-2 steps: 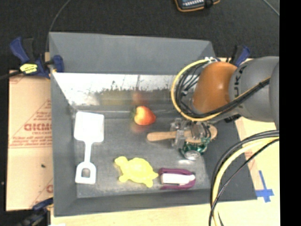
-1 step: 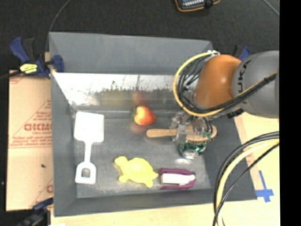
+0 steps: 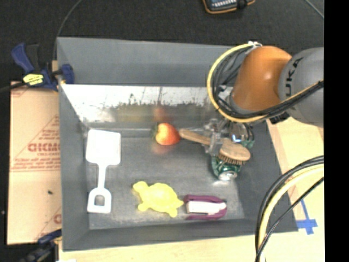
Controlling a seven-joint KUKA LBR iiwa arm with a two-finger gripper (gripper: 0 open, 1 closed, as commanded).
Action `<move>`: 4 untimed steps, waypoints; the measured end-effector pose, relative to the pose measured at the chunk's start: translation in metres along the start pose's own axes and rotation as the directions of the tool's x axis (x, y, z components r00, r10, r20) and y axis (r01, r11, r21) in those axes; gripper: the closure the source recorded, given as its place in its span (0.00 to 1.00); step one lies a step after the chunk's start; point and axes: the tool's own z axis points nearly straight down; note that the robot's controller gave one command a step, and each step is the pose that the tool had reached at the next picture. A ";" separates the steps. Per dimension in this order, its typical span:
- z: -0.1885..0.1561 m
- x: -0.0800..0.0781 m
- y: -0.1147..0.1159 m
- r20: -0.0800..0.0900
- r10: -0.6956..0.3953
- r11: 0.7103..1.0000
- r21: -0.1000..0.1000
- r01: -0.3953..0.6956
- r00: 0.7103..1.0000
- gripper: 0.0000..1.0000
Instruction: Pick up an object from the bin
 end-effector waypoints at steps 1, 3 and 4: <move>-0.011 0.006 0.001 -0.004 -0.002 1.000 -0.001 0.002 1.000 1.00; -0.017 0.014 0.000 -0.006 -0.032 0.999 0.000 0.032 0.999 1.00; -0.041 0.011 0.010 -0.002 -0.039 0.999 0.000 0.039 0.999 1.00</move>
Offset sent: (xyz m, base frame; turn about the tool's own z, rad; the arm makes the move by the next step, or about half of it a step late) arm -0.0111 0.0069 0.1084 -0.0387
